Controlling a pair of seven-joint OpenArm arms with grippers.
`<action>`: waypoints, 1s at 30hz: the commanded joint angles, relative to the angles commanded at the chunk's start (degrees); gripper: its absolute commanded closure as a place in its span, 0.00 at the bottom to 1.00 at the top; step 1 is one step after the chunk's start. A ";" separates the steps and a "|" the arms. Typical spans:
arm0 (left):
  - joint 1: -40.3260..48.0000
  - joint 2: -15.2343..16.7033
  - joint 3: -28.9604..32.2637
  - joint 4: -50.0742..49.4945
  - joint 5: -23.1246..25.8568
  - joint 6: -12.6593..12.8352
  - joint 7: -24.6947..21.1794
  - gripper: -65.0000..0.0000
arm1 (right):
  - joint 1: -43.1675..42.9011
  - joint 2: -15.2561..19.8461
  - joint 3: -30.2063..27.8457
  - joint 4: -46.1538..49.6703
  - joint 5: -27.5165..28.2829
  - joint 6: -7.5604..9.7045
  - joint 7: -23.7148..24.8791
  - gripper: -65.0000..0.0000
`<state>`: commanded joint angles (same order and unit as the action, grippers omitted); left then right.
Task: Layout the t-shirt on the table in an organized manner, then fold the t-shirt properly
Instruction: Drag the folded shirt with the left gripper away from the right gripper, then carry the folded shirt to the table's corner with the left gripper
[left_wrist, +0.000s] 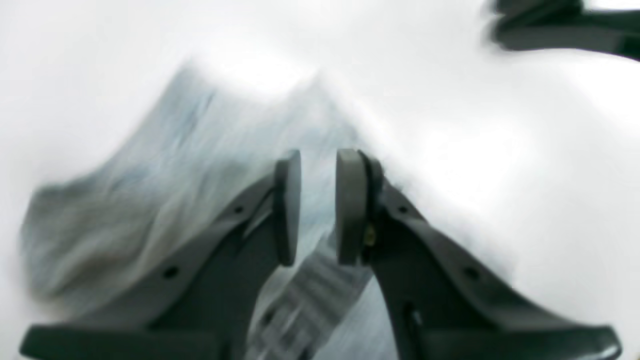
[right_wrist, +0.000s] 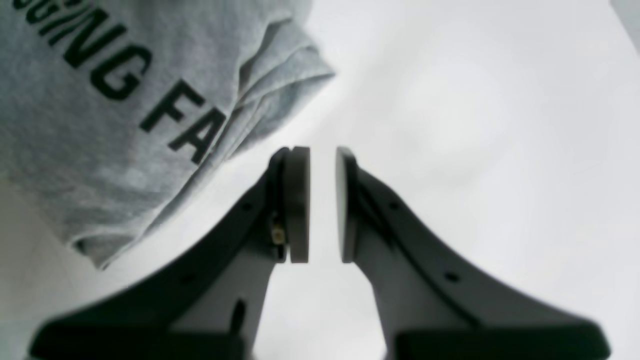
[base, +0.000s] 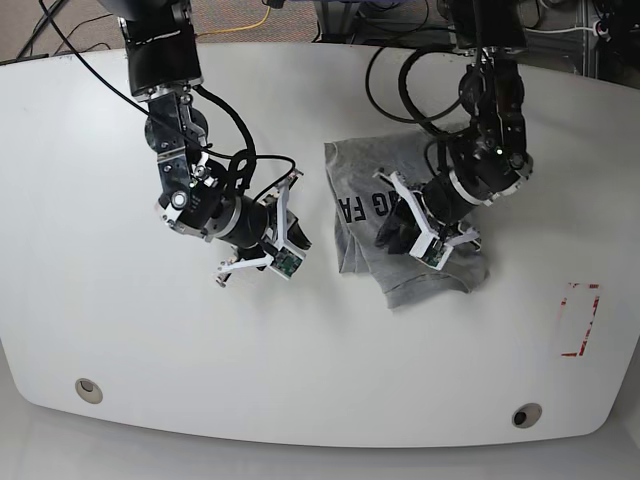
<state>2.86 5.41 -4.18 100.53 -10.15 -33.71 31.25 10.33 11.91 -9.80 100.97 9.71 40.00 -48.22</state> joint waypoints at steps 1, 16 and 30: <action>0.53 0.97 0.53 -0.35 0.79 1.49 -2.46 0.83 | -0.09 0.53 1.05 0.35 0.35 0.00 0.00 0.88; 2.81 3.59 6.51 -20.04 3.08 16.62 -21.36 0.83 | -3.43 5.80 10.55 2.29 0.53 0.00 -0.18 0.88; 7.65 -6.33 -7.38 -22.07 -6.07 12.22 -20.13 0.83 | -6.95 5.54 18.46 3.16 0.44 0.00 -2.37 0.88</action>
<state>10.51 -0.92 -11.56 78.46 -16.22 -21.49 11.12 3.38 17.45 8.66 104.13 10.15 40.00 -50.59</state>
